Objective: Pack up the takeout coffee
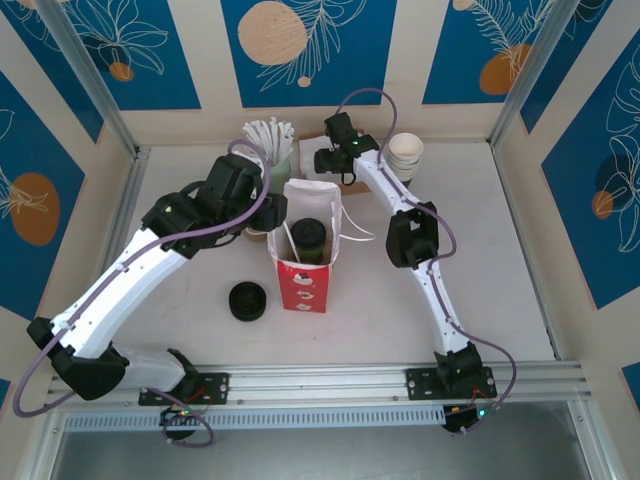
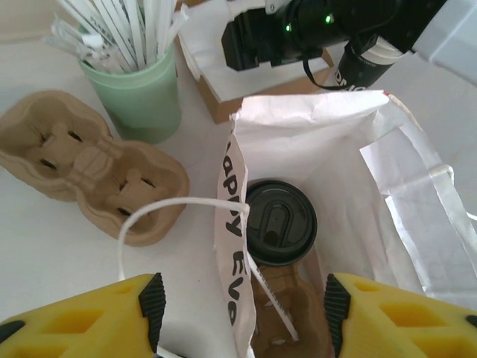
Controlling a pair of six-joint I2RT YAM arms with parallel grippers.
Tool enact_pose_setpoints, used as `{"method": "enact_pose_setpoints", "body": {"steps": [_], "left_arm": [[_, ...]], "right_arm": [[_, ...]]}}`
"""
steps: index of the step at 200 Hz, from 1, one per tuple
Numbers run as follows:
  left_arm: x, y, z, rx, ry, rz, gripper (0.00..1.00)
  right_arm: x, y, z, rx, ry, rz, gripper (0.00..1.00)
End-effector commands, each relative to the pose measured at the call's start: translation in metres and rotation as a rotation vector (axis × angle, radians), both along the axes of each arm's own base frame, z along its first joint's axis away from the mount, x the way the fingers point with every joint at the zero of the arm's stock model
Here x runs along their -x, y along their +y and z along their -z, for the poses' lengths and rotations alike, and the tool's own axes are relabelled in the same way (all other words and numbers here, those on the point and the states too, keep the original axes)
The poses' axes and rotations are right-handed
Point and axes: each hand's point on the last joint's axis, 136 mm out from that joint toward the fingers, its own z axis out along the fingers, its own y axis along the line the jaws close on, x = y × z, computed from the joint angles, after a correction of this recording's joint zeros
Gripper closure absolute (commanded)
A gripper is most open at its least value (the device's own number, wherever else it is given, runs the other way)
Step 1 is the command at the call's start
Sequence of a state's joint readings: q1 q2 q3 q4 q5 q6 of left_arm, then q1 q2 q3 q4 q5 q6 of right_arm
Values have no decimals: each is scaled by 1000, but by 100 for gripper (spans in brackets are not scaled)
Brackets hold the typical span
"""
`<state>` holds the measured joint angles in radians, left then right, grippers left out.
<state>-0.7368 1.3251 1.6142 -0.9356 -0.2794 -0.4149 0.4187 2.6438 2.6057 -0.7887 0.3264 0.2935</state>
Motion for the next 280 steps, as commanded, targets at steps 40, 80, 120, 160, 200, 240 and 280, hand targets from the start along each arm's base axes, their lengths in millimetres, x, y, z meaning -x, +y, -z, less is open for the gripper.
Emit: {"method": "enact_pose_setpoints", "body": {"steps": [40, 80, 120, 160, 200, 240, 280], "left_arm": [[5, 22, -25, -24, -71, -29, 32], [8, 28, -28, -21, -88, -41, 25], [10, 34, -34, -12, -111, -55, 23], [10, 35, -31, -14, -108, -57, 22], [12, 37, -29, -21, -105, -59, 21], [12, 37, -27, -23, -101, -58, 21], [13, 38, -24, -28, -98, -59, 20]], "right_arm": [[-26, -18, 11, 77, -81, 34, 26], [-36, -24, 24, 115, -103, 31, 22], [-38, -25, 36, 114, -90, 29, 23], [-41, -25, 36, 123, -107, 42, 35], [-41, -22, 25, 100, -121, 46, 50], [-45, -17, 12, 73, -157, 44, 67], [-47, -16, 1, 62, -180, 44, 78]]}}
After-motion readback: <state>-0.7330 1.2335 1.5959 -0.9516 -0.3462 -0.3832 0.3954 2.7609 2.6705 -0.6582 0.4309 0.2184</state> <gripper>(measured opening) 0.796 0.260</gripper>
